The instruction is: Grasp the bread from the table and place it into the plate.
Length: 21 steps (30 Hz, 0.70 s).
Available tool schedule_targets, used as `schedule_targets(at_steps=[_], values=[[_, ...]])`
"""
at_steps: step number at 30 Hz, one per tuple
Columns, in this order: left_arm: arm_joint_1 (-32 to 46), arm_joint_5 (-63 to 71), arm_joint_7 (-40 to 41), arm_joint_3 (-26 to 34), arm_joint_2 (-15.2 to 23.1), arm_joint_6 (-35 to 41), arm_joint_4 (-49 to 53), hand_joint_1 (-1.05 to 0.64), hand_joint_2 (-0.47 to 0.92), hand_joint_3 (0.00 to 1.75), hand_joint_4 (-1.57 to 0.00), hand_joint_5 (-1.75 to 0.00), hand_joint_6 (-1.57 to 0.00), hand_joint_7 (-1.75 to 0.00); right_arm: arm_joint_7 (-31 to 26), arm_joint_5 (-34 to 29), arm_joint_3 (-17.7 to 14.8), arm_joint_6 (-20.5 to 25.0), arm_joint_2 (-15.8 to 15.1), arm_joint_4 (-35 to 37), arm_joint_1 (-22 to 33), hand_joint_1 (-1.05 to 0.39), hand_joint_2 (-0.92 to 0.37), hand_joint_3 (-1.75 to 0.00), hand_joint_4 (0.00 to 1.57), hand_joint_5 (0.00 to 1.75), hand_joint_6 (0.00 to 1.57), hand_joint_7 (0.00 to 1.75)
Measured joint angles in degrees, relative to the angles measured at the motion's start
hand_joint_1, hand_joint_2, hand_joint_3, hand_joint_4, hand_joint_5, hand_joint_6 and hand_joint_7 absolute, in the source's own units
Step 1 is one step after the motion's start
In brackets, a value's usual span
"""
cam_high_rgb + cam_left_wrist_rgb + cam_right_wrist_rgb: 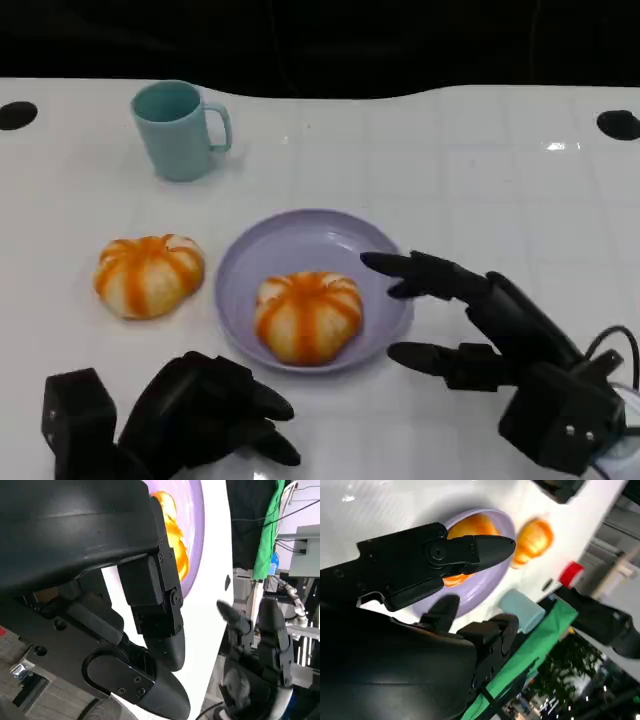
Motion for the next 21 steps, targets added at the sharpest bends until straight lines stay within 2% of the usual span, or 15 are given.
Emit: schedule_targets(at_steps=[2,5,9,14,21], values=[[-0.03,0.3,0.06,-0.08,-0.04,-0.18,0.02,-1.05,0.77,0.01,-1.57,-0.21,-1.55,0.0,0.45,2.84,-0.99,-0.72,0.52,-1.3,2.03,-0.52,-0.92,-0.27,0.72,1.73,0.38,1.25],[-0.03,0.51,0.12,-0.12,-0.03,-0.36,0.06,-1.05,0.77,0.0,-1.57,-0.21,-1.55,0.0,1.1,5.86,-2.17,-1.87,0.57,-2.68,4.46,-0.54,-0.92,-0.32,0.61,1.74,0.34,1.52],[-0.04,0.5,0.12,-0.1,-0.04,-0.3,0.06,-1.05,0.77,0.0,-1.57,-0.21,-1.56,0.0,2.02,8.06,-4.0,-2.61,0.36,-4.41,7.91,-0.51,-0.92,-0.29,0.56,1.75,0.39,1.67],[-0.06,0.5,0.12,-0.07,-0.01,-0.25,0.03,-1.05,0.76,0.0,-1.57,-0.22,-1.56,-0.01,4.92,12.36,-6.03,0.15,-0.23,-10.03,13.2,-0.49,-0.92,-0.25,0.57,1.75,0.41,1.74],[-0.07,0.44,0.11,0.06,0.0,-0.18,0.09,-1.04,0.76,0.0,-1.57,-0.2,-1.55,0.0,7.14,15.55,-8.1,6.39,-1.31,-17.83,19.81,-0.46,-0.92,-0.22,0.66,1.75,0.48,1.7]])
